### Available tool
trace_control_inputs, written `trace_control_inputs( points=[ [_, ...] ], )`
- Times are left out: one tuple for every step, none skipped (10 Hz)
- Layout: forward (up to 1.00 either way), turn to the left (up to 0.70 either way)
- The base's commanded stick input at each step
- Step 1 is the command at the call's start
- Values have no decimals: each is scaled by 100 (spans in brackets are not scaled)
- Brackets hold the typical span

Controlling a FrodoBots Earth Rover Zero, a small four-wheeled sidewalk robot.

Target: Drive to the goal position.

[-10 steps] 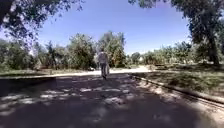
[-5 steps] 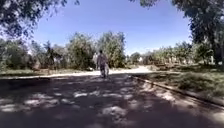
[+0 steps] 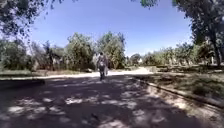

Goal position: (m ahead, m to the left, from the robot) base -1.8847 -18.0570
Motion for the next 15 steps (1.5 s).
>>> trace_control_inputs(
  points=[
    [85, 0],
    [85, 0],
    [85, 30],
    [85, 34],
    [85, 0],
    [85, 0],
    [85, 0],
    [85, 0],
    [85, 0],
    [85, 0],
    [85, 0],
    [85, 0],
    [85, 0],
    [85, 0],
    [85, 0]
  ],
)
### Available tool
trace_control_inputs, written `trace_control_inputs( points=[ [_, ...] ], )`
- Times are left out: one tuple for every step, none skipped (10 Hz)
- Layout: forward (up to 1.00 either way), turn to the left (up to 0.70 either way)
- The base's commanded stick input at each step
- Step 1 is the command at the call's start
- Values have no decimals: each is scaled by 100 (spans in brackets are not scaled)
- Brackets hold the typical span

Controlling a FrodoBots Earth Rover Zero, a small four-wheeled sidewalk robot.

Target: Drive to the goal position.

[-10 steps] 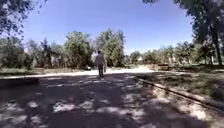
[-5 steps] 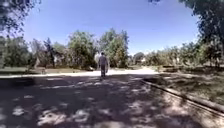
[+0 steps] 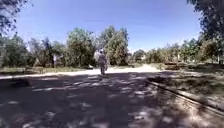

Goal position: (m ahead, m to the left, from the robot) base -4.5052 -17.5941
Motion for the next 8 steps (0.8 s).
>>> trace_control_inputs(
  points=[
    [85, 0],
    [85, 0],
    [85, 0],
    [85, 0],
    [85, 0],
    [85, 0],
    [85, 0],
    [85, 0]
  ],
)
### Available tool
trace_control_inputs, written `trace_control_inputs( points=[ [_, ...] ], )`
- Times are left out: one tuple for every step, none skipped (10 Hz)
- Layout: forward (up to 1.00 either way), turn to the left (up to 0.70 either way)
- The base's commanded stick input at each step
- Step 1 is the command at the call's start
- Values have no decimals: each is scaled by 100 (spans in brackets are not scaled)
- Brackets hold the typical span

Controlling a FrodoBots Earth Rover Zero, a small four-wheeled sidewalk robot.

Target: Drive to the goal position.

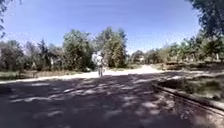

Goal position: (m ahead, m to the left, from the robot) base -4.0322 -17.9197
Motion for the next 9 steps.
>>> trace_control_inputs(
  points=[
    [85, 0],
    [85, 0],
    [85, 0],
    [85, 0],
    [85, 0],
    [85, 0],
    [85, 0],
    [85, 0],
    [85, 0]
  ],
)
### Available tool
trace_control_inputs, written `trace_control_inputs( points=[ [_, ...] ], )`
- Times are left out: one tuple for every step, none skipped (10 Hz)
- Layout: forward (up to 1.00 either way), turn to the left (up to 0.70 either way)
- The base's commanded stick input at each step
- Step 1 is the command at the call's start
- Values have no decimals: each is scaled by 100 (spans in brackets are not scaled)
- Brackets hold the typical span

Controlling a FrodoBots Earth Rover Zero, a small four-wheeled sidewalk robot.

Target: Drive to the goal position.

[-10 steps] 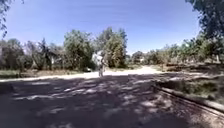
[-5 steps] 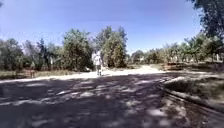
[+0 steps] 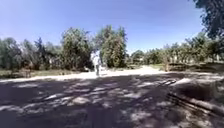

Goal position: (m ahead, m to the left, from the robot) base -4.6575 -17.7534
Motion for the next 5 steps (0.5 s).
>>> trace_control_inputs(
  points=[
    [85, 0],
    [85, 0],
    [85, 0],
    [85, 0],
    [85, 0]
  ],
)
